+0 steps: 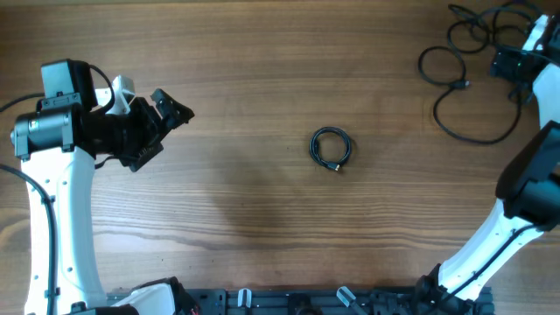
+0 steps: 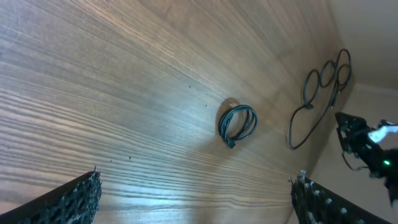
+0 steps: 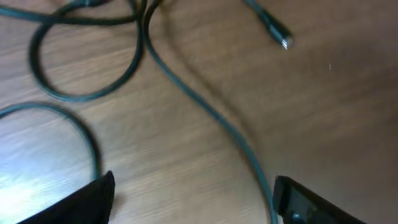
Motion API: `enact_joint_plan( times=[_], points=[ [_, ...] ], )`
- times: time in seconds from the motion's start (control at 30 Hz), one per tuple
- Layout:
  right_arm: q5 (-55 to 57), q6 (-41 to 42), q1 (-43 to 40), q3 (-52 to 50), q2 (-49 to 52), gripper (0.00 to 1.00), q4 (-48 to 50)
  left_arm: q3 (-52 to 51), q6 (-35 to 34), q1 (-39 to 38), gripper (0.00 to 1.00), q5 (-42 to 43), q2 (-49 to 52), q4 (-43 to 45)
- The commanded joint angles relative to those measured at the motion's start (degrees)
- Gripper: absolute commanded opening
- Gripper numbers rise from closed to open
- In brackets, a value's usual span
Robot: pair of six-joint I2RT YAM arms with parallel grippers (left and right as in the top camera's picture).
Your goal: Untangle cables
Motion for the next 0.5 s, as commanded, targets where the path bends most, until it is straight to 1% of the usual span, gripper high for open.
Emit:
enact_joint_plan(
  times=[0.0,0.07,0.13,0.2,0.23,0.27,0.3,0.33,0.37,0.4,0.43,0.47],
  points=[
    [1.51,-3.61,-2.08,-0.15,5.01,0.85,5.11,0.68,1.18,0.31,1.00,-0.17,-0.35,0.15],
    [-0.35,-4.79,-4.00,-0.15,7.54,0.84,6.54,0.68,1.18,0.31,1.00,-0.17,-0.35,0.15],
    [-4.74,-9.84,-5.55,-0.15,10.16,0.82,6.03,0.68,1.18,0.31,1.00,-0.17,-0.35,0.15],
    [-4.76,-9.64,-6.56,-0.15,11.56,0.79,6.14,0.68,1.18,0.31,1.00,-0.17,-0.35,0.15],
    [-5.01,-9.42,-7.17,-0.15,12.00,0.72,6.32,0.68,1.18,0.31,1.00,-0.17,-0.35,0.15],
    [-5.07,-9.42,-7.58,-0.15,12.07,0.60,6.32,0.68,1.18,0.31,1.00,-0.17,-0.35,0.15],
    [-5.42,-9.40,-7.85,-0.15,12.07,0.47,6.29,0.68,1.18,0.31,1.00,-0.15,-0.35,0.15],
    [-5.60,-8.13,-8.39,-0.15,12.07,0.28,5.95,0.68,1.18,0.31,1.00,-0.17,-0.35,0.15],
    [-5.57,-7.48,-8.72,-0.15,12.07,0.17,5.49,0.68,1.18,0.31,1.00,-0.17,-0.35,0.15],
    [-3.87,-4.59,-9.38,-0.15,12.04,0.09,4.92,0.68,1.18,0.31,1.00,-0.17,-0.35,0.15],
    [-1.20,-2.32,-9.77,-0.13,11.91,0.04,4.55,0.68,1.18,0.31,1.00,-0.15,-0.35,0.15],
    [2.45,0.81,-10.25,-0.02,11.69,0.04,3.85,0.68,1.18,0.31,1.00,-0.15,-0.35,0.15]
  ],
)
